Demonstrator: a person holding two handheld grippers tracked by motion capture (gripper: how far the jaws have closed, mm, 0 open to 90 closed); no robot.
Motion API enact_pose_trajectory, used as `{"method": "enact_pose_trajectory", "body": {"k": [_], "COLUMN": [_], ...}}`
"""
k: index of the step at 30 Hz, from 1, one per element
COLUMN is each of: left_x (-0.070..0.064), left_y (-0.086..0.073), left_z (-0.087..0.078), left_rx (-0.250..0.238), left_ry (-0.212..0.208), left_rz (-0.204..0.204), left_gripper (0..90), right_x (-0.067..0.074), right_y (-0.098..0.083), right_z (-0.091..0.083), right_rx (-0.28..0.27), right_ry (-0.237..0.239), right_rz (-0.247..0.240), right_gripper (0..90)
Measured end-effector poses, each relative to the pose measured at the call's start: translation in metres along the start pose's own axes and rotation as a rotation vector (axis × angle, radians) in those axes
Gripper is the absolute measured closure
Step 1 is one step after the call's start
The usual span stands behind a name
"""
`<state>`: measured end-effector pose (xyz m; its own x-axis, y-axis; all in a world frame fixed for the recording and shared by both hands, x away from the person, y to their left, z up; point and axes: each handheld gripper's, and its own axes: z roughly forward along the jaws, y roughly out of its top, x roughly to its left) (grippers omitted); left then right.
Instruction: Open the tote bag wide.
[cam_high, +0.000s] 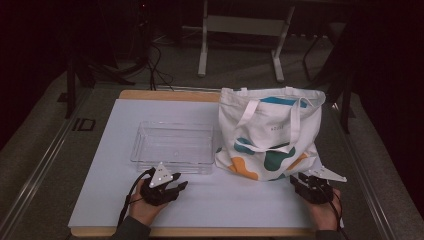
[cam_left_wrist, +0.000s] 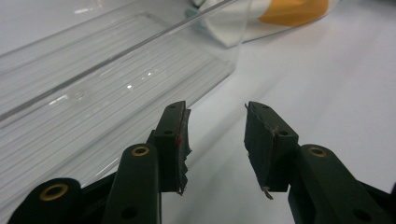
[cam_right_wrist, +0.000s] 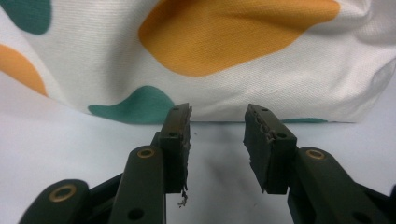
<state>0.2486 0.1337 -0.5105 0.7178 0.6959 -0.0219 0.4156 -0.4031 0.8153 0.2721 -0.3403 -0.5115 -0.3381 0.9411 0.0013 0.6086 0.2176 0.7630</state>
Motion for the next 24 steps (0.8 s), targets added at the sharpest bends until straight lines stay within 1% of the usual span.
{"method": "enact_pose_trajectory", "body": {"k": [3,5,8,9,12,13,17,18,20,21,23,24], "left_x": [-0.002,-0.005,-0.006,-0.006,-0.007,-0.007,-0.006,-0.006,-0.005,-0.005,-0.005,-0.004], "left_y": [0.003,0.007,0.008,0.009,0.011,0.013,0.019,0.023,0.025,0.030,0.030,0.037], "left_z": [0.000,-0.001,-0.002,-0.001,-0.002,-0.003,-0.006,-0.007,-0.007,-0.008,-0.008,-0.007], "left_rx": [0.001,-0.005,-0.013,-0.016,-0.017,-0.020,-0.027,-0.029,-0.031,-0.037,-0.037,-0.036], "left_ry": [-0.005,-0.013,-0.022,-0.030,-0.030,-0.036,-0.046,-0.056,-0.058,-0.061,-0.061,-0.072], "left_rz": [0.010,0.026,0.022,0.019,0.019,0.017,0.029,0.029,0.029,0.035,0.035,0.046], "left_gripper": [59.5,59.9,61.7,61.8,61.7,61.8,62.0,62.0,62.0,62.1,62.3,62.3], "right_x": [0.000,-0.001,-0.001,-0.001,-0.002,-0.002,-0.003,-0.003,-0.004,-0.005,-0.005,-0.005], "right_y": [0.002,0.003,0.006,0.007,0.012,0.014,0.018,0.021,0.023,0.026,0.028,0.028], "right_z": [-0.003,-0.007,-0.012,-0.015,-0.021,-0.023,-0.027,-0.028,-0.028,-0.029,-0.029,-0.029], "right_rx": [-0.001,0.000,0.009,0.008,-0.004,-0.011,-0.028,-0.033,-0.036,-0.038,-0.044,-0.044], "right_ry": [-0.003,0.024,0.038,0.036,0.041,0.040,0.037,0.024,0.021,0.019,0.017,0.017], "right_rz": [-0.007,-0.006,-0.014,-0.018,-0.018,-0.016,-0.018,-0.022,-0.017,-0.016,-0.012,-0.012], "right_gripper": [61.5,63.6,63.7,63.6,63.0,62.5,60.0,58.2,57.7,57.1,57.1,56.6]}}
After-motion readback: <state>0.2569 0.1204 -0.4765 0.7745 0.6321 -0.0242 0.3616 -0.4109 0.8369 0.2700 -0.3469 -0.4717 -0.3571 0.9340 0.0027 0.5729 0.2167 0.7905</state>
